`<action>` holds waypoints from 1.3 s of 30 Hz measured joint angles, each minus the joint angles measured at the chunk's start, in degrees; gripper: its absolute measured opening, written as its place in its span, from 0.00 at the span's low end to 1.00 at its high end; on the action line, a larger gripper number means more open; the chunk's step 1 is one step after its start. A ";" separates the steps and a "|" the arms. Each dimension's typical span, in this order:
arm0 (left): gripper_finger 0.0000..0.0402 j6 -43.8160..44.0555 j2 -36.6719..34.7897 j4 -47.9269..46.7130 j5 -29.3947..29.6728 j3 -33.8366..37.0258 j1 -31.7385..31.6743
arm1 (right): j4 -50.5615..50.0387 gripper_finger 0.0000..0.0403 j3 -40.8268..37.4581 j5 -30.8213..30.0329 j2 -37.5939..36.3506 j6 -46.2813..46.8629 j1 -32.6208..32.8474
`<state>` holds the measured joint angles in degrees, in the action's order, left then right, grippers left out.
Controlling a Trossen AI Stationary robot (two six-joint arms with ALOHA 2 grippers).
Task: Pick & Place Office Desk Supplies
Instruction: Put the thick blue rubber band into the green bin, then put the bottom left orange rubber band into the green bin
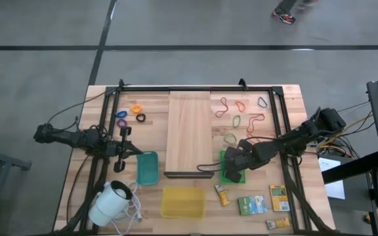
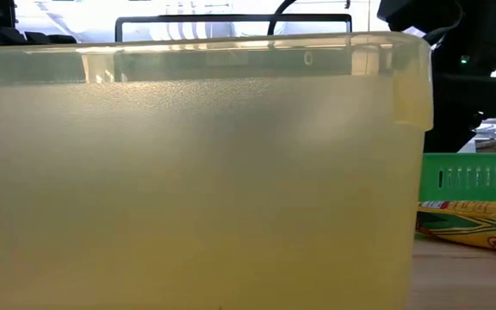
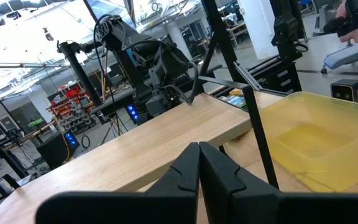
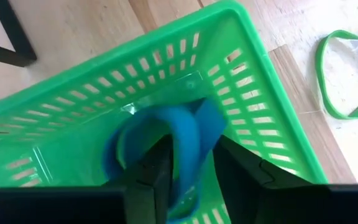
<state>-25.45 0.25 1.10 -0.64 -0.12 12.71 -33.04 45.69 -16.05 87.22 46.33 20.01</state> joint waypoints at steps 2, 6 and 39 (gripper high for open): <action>0.03 0.00 0.00 0.01 0.01 0.01 0.00 | 0.07 0.33 0.00 0.00 0.00 -0.16 0.00; 0.03 -0.02 0.00 0.00 0.00 0.00 0.00 | 0.22 0.38 0.00 0.00 -0.02 -0.32 0.00; 0.03 -0.01 -0.02 0.02 0.00 0.01 0.07 | -20.78 0.33 2.53 -8.54 -19.68 10.10 0.20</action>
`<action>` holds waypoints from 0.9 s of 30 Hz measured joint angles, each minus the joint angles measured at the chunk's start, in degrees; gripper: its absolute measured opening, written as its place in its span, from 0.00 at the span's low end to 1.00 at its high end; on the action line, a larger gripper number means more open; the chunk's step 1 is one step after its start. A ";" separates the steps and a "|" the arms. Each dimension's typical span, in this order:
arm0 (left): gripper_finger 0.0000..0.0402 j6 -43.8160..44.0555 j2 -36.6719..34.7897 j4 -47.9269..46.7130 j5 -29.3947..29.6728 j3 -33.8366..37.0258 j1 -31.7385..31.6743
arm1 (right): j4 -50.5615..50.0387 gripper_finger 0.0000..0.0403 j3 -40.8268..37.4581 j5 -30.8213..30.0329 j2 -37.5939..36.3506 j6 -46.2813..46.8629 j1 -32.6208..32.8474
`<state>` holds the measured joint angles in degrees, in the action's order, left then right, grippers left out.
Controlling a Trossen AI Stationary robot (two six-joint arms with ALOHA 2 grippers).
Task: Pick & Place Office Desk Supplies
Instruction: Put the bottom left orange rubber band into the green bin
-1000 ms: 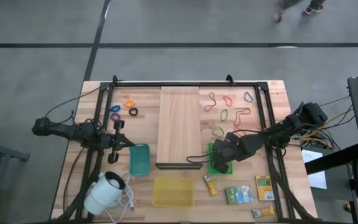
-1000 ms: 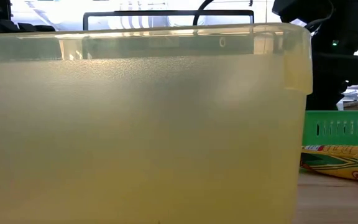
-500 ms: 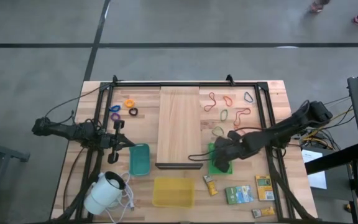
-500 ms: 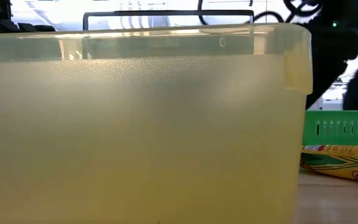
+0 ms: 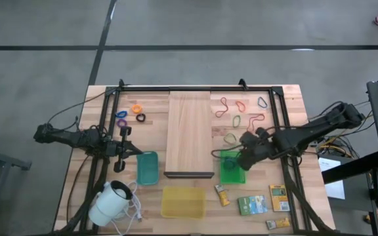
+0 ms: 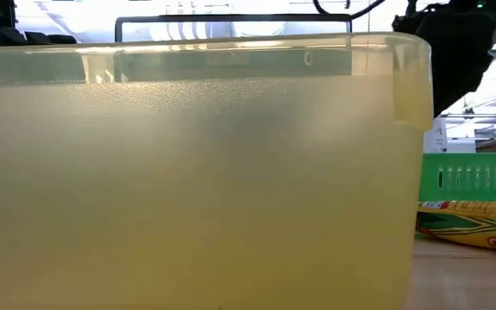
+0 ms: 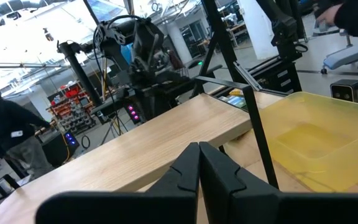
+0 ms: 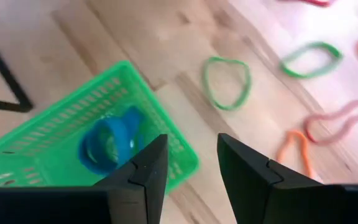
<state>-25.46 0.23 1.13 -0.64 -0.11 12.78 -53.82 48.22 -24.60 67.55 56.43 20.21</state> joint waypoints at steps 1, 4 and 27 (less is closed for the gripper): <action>0.03 -0.01 0.00 0.00 0.00 0.01 0.00 | -1.23 0.32 -0.03 -0.14 -0.67 1.20 0.00; 0.03 0.01 0.00 0.00 0.00 0.01 0.00 | -4.32 0.32 -0.45 -1.05 -2.48 3.81 -0.14; 0.03 0.01 0.02 0.00 0.00 0.01 0.00 | 4.67 0.32 -17.19 10.09 -11.10 -7.84 -21.10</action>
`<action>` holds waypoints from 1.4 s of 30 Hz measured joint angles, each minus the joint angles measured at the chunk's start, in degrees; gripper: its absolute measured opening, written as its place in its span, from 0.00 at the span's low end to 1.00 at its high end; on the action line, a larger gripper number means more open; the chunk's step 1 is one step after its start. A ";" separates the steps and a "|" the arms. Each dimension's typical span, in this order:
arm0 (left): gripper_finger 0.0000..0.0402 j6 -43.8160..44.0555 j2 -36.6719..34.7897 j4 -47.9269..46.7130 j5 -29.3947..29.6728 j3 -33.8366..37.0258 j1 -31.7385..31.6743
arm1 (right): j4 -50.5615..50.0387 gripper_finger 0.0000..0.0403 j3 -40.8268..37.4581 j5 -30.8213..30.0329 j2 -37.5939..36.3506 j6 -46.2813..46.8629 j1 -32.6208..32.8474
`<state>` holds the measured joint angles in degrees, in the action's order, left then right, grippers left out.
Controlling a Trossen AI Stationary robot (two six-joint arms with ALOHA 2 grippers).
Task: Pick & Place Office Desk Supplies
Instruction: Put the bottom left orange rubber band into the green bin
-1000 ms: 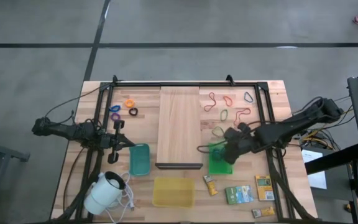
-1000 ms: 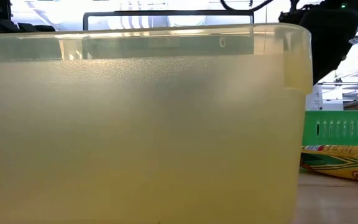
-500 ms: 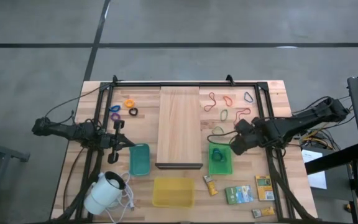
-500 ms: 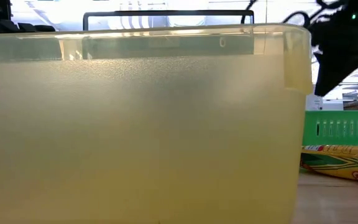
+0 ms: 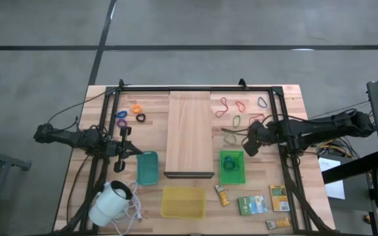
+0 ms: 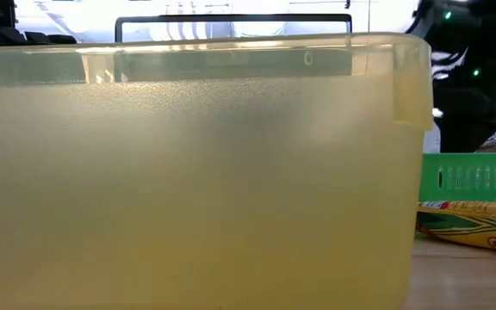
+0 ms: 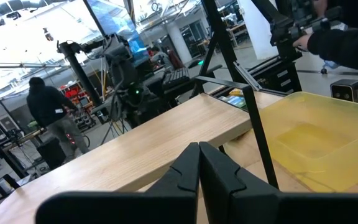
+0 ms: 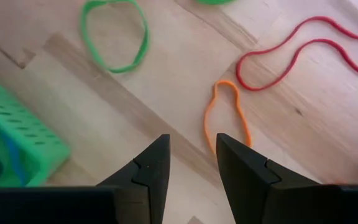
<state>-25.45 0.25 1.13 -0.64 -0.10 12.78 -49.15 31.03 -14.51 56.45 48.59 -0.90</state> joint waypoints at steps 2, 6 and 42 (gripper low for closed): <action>0.03 0.00 0.00 0.00 0.00 -0.02 0.00 | 1.79 0.32 -1.33 1.18 -0.24 -2.04 -2.33; 0.03 0.00 0.00 0.00 0.00 -0.02 -0.02 | 5.41 0.32 -3.64 2.86 -0.11 -4.94 -5.71; 0.03 0.00 -0.02 0.00 0.00 -0.01 -0.07 | 19.42 0.23 -14.87 1.88 0.82 -6.80 -8.51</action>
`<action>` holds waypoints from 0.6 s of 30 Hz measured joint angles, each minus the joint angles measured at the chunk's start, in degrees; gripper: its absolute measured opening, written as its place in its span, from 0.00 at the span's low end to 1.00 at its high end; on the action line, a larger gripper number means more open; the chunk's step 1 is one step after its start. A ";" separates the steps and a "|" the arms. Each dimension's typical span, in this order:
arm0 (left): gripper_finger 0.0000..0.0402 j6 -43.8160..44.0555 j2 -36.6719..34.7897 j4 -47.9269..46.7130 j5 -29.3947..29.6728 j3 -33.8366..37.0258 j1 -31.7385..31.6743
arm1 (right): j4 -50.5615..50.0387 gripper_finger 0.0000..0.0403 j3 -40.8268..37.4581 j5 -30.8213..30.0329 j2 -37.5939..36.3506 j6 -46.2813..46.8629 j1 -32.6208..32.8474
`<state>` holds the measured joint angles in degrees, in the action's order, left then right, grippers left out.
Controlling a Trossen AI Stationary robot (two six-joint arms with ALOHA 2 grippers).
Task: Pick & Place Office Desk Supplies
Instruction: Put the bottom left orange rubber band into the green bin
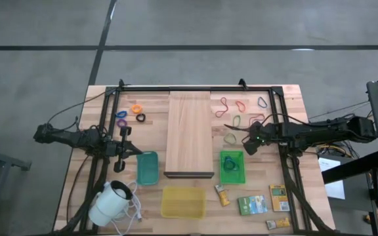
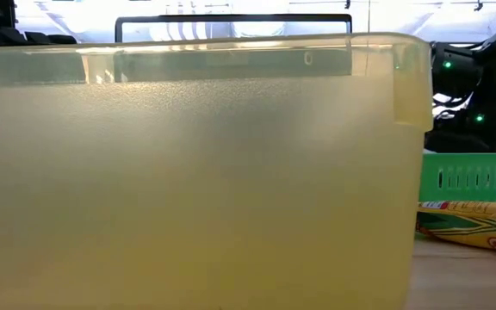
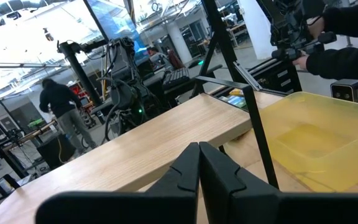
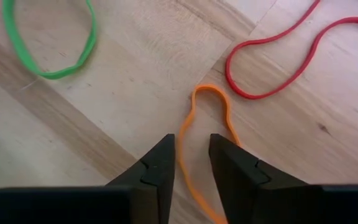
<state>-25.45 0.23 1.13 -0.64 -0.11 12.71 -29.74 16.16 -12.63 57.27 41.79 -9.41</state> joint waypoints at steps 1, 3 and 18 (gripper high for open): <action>0.03 -0.01 0.00 0.00 0.00 0.01 0.00 | 0.00 0.21 0.00 -0.04 0.01 -0.16 0.00; 0.03 0.00 0.00 0.00 0.00 -0.01 0.00 | 0.06 0.18 -0.04 -0.08 0.01 -0.42 0.00; 0.03 0.00 0.00 0.00 0.01 -0.01 0.02 | 0.37 0.02 2.40 1.58 0.25 -1.87 0.02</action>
<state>-25.46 0.23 1.13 -0.64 -0.12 12.73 -29.37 18.57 -11.05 57.52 39.92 -9.39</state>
